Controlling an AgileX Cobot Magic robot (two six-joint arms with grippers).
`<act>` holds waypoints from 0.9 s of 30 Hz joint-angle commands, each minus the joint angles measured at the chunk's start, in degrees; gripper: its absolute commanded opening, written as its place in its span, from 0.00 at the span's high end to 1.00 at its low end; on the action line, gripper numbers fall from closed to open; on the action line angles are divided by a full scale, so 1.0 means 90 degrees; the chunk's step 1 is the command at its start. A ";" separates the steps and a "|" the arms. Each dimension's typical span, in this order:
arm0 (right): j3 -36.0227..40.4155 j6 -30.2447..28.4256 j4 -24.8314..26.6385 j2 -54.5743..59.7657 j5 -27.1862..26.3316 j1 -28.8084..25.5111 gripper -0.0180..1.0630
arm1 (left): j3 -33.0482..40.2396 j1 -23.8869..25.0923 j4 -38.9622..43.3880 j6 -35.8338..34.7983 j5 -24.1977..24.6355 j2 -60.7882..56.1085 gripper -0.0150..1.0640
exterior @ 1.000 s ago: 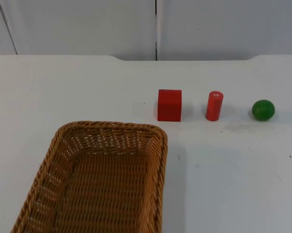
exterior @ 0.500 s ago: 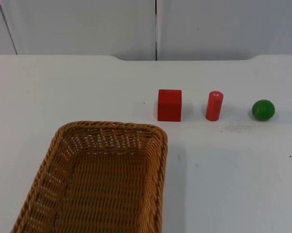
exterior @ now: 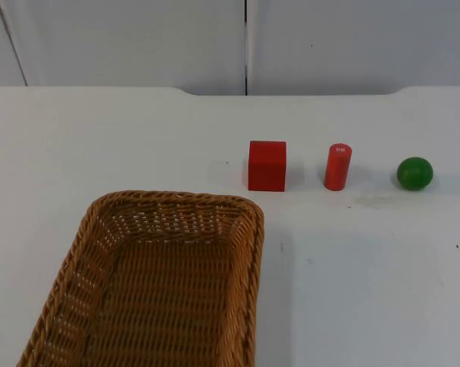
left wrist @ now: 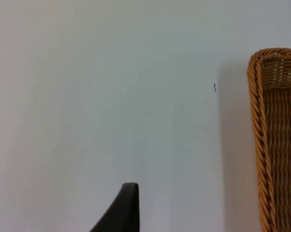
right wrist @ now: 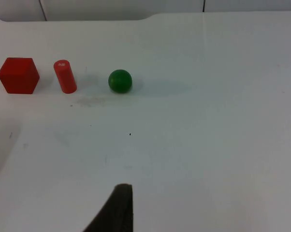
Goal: Pick up the basket with the left hand and place the object to the left of the red cylinder into the basket with the right hand.
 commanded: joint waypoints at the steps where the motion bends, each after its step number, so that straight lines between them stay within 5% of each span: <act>1: 0.0010 -0.0050 -0.0006 -0.0018 -0.0050 -0.0035 0.01 | -0.0038 0.0014 -0.0099 -0.0004 -0.0020 0.0017 0.01; 19: -0.0064 -0.0143 -0.0036 -0.0018 -0.0138 -0.0035 0.01 | -0.0038 0.0014 -0.0117 -0.0004 0.0313 0.0017 0.01; 27: -0.0982 -0.0434 -0.0025 0.1459 -0.0681 -0.0035 0.01 | -0.0038 0.0014 -0.0133 -0.0039 0.0288 0.0017 0.01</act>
